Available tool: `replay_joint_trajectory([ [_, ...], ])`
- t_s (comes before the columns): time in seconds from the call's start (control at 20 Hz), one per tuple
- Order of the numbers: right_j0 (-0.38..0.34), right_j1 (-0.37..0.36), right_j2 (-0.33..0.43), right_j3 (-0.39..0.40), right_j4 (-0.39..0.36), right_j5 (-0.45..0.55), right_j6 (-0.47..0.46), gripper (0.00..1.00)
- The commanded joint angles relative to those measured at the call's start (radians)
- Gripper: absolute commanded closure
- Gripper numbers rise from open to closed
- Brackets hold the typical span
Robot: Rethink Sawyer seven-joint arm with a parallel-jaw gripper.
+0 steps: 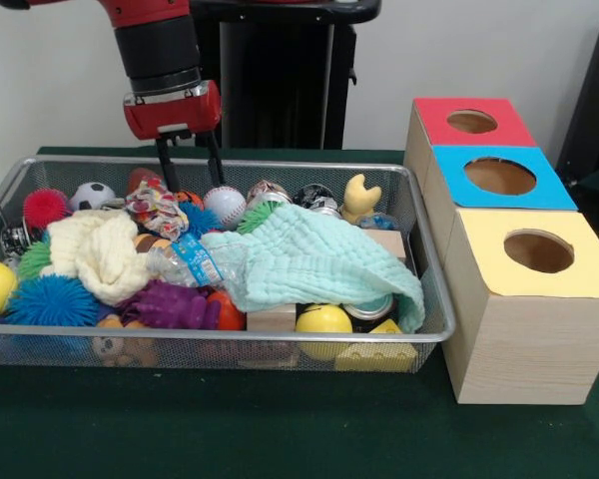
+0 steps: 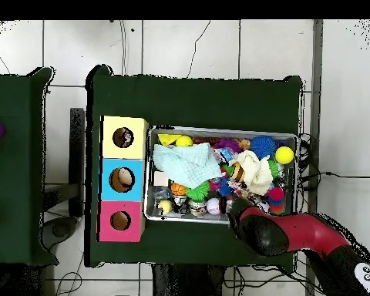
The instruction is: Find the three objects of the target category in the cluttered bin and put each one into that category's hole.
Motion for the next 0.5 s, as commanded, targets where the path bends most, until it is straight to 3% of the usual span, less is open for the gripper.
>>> replay_joint_trajectory([
  [0.05, -0.027, -0.004, 0.083, -0.119, 0.026, 0.140, -0.180, 0.00],
  [0.5, -0.046, -0.011, 0.111, -0.122, 0.028, 0.175, -0.189, 0.00],
])
